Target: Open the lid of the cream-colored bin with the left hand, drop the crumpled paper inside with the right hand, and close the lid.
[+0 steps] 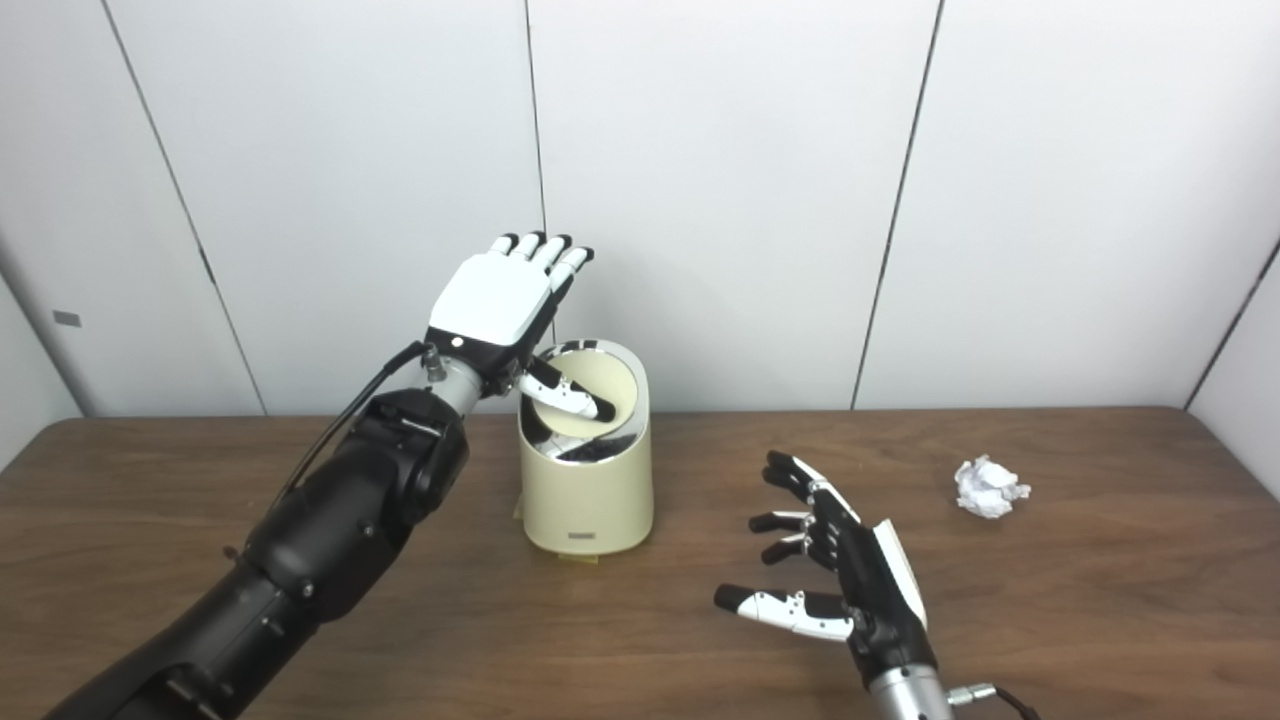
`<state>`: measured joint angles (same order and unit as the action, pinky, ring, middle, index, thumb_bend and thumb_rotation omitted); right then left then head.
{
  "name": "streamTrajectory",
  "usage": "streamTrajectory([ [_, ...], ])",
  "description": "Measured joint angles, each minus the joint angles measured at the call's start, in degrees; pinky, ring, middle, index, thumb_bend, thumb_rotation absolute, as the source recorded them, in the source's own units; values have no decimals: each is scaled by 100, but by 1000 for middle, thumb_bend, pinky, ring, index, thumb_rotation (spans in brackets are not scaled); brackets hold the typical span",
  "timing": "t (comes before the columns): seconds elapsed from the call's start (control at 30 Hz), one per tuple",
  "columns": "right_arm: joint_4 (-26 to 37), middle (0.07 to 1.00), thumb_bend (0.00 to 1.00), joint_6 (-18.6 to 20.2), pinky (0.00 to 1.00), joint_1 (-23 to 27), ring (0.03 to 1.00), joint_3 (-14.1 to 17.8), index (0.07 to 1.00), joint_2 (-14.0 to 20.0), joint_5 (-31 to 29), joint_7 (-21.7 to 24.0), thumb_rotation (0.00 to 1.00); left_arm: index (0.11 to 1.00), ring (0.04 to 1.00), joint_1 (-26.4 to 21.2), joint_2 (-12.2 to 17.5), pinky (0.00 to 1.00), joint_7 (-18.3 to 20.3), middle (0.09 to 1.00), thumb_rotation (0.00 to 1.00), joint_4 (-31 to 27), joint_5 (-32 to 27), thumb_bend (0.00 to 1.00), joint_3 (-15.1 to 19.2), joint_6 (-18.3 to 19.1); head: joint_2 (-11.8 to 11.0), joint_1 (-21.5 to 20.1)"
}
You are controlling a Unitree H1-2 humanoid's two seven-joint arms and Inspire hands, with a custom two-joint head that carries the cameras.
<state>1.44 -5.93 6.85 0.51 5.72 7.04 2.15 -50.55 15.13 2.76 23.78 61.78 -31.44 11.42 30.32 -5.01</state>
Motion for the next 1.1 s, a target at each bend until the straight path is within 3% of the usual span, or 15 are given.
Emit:
streamTrajectory([
  [0.53, 47, 854, 805, 7, 519, 0, 666, 33, 860, 5, -126, 2, 156, 1000, 1000, 14, 194, 1000, 574, 1000, 216, -248, 100, 1000, -231, 73, 97, 18],
  [0.93, 47, 854, 809, 9, 517, 0, 666, 32, 857, 9, -116, 2, 163, 1000, 1000, 48, 200, 982, 537, 1000, 270, -242, 34, 1000, -140, 36, 88, 35],
  [1.1, 43, 855, 807, 9, 515, 0, 665, 33, 854, 10, -118, 2, 155, 1000, 997, 254, 167, 874, 227, 1000, 306, -246, -280, 968, 170, -15, 70, 44],
])
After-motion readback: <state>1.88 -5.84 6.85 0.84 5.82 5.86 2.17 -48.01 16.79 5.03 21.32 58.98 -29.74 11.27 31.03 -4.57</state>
